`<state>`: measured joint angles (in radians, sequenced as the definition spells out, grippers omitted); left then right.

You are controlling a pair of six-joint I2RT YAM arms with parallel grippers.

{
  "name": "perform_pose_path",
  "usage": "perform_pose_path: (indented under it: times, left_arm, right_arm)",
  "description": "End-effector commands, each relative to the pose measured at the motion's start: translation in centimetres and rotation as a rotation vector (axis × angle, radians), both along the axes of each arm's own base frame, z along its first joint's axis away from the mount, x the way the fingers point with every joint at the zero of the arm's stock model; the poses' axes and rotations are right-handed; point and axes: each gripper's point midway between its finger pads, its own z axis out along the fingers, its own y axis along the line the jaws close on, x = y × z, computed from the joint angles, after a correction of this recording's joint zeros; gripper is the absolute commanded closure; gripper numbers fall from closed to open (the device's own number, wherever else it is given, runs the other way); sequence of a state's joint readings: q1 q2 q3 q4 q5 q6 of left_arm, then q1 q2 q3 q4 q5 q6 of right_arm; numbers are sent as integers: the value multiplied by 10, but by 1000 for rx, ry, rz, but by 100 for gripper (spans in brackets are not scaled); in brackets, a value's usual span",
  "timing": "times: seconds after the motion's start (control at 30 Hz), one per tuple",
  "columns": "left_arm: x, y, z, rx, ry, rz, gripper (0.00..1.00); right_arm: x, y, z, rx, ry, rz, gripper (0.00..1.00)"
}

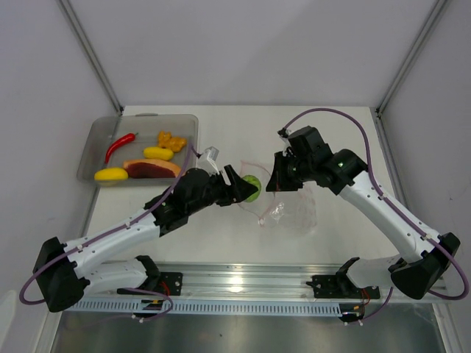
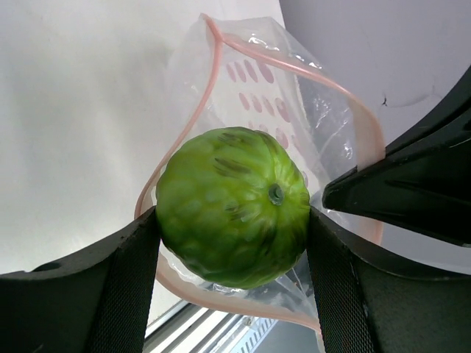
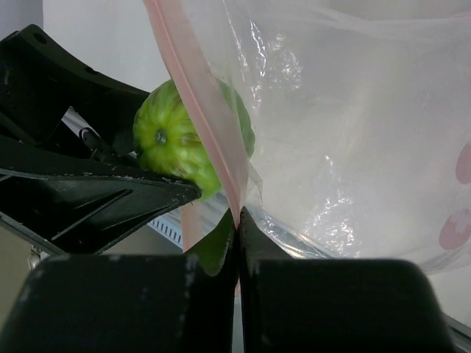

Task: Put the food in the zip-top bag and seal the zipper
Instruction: Place the fake fruit in the zipper food storage bag, then pick up the fake fruit from the bin.

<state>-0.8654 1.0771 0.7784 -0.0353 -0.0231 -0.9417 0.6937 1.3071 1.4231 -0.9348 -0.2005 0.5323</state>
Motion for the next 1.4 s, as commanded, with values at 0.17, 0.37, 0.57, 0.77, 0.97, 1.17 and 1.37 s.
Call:
perform_pose_path:
  times: [0.17,0.37,0.57,0.77,0.97,1.17,1.37]
  left_arm:
    - [2,-2,13,29,-25,2,26]
    - [-2,-1,27,29,-82,-14,0]
    - [-4,3,42,32,-131,-18,0]
    - [-6,16,46,38,-158,15,1]
    - [5,45,55,112,-200,133,1]
    - [32,101,67,201,-220,419,1]
    - [60,148,52,227,-124,641,0]
  right_arm:
    - [-1,6,17,60,-28,8,100]
    - [-1,6,18,62,-30,11,100]
    - [1,4,18,64,-30,11,100]
    - [2,-1,18,61,-35,5,100]
    - [4,-7,9,23,-37,-8,100]
    - [7,-14,2,-16,-51,-21,100]
    - [8,-17,-6,-53,-47,-20,100]
